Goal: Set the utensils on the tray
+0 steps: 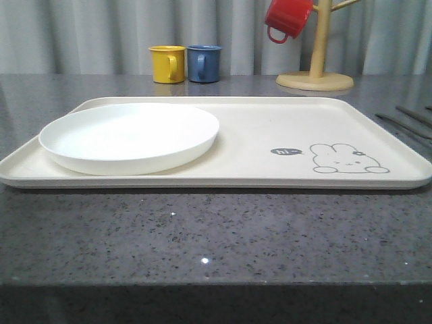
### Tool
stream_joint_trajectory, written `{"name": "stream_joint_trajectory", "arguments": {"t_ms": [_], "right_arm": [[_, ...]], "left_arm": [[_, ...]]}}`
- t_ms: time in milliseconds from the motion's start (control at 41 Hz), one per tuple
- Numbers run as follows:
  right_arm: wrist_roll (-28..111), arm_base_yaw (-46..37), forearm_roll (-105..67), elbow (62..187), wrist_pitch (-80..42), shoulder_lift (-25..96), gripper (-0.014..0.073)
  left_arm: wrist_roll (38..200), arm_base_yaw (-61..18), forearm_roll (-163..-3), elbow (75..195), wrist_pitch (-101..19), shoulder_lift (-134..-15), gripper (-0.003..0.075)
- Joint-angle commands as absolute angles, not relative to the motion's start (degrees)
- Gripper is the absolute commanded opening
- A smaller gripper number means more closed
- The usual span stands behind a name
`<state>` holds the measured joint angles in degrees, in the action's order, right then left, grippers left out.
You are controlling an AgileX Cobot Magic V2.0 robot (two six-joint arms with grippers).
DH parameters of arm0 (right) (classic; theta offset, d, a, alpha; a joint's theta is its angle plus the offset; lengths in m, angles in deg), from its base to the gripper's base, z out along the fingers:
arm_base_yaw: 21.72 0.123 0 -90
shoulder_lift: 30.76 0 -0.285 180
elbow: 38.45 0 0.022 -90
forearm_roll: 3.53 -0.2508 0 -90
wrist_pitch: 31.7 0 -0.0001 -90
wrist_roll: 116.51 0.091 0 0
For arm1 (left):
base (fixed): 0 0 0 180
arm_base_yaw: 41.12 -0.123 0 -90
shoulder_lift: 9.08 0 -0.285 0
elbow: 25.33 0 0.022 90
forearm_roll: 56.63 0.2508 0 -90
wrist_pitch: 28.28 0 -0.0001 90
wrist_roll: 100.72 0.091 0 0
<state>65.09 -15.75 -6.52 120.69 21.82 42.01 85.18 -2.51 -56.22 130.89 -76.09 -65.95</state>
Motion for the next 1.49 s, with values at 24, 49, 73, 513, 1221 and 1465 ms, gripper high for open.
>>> {"name": "stream_joint_trajectory", "arguments": {"t_ms": [24, 49, 73, 513, 1221, 1465], "right_arm": [[64.5, -15.8, -5.8, 127.2, 21.9, 49.0, 0.0393], [64.5, -15.8, -5.8, 128.3, 22.2, 50.8, 0.0379], [64.5, -15.8, -5.8, 129.5, 22.7, 52.1, 0.0368], [64.5, -15.8, -4.8, 141.2, 25.2, 70.5, 0.0318], [65.0, -15.2, -5.9, 141.7, 29.5, 68.0, -0.0048], [65.0, -8.7, -8.4, 144.6, 32.9, 64.5, -0.0047]], "left_arm": [[84.6, -2.0, -56.2, 132.3, -72.2, -65.8, 0.0230], [84.6, -2.0, -56.2, 132.3, -72.2, -65.8, 0.0230], [84.6, -2.0, -56.2, 132.3, -72.2, -65.8, 0.0230], [84.6, -2.0, -56.2, 132.3, -72.2, -65.8, 0.0230], [84.6, -2.0, -56.2, 132.3, -72.2, -65.8, 0.0230], [84.6, -2.0, -56.2, 132.3, -72.2, -65.8, 0.0230]]}}
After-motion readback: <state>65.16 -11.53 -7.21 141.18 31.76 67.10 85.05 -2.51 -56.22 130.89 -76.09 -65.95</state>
